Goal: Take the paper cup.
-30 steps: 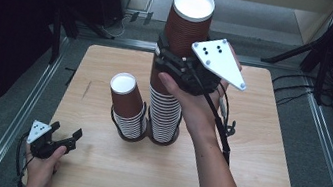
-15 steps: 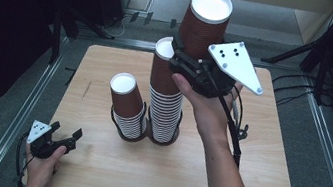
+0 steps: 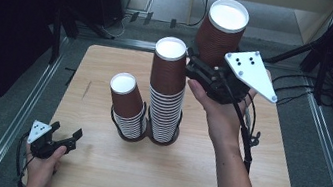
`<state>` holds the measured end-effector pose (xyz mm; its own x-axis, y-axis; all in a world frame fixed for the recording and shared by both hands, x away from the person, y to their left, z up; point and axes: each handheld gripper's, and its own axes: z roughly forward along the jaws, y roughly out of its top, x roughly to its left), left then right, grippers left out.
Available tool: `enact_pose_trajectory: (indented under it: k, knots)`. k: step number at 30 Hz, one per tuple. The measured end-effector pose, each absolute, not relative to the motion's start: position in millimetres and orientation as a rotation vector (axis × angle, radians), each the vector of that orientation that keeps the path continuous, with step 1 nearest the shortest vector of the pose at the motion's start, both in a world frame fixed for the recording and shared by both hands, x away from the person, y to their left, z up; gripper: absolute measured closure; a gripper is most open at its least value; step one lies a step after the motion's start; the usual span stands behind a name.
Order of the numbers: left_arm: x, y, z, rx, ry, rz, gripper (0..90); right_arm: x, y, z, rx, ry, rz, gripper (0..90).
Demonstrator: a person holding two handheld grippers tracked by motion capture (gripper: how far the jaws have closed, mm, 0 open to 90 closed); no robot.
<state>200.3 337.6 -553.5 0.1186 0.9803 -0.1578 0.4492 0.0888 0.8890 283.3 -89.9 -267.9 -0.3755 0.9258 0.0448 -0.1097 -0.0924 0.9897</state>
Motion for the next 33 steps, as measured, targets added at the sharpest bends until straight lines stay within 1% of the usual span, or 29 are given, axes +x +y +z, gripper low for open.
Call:
enact_pose_trajectory:
  k: [16, 33]
  knots:
    - [200, 337, -553, 1.502, 1.468, 0.747, 7.0, 285, -104, -282, 0.996, 1.344, 1.552, 11.4]
    - [200, 337, -553, 1.506, 1.466, 0.75, 7.0, 288, -126, -310, 1.042, 1.354, 1.472, 11.5]
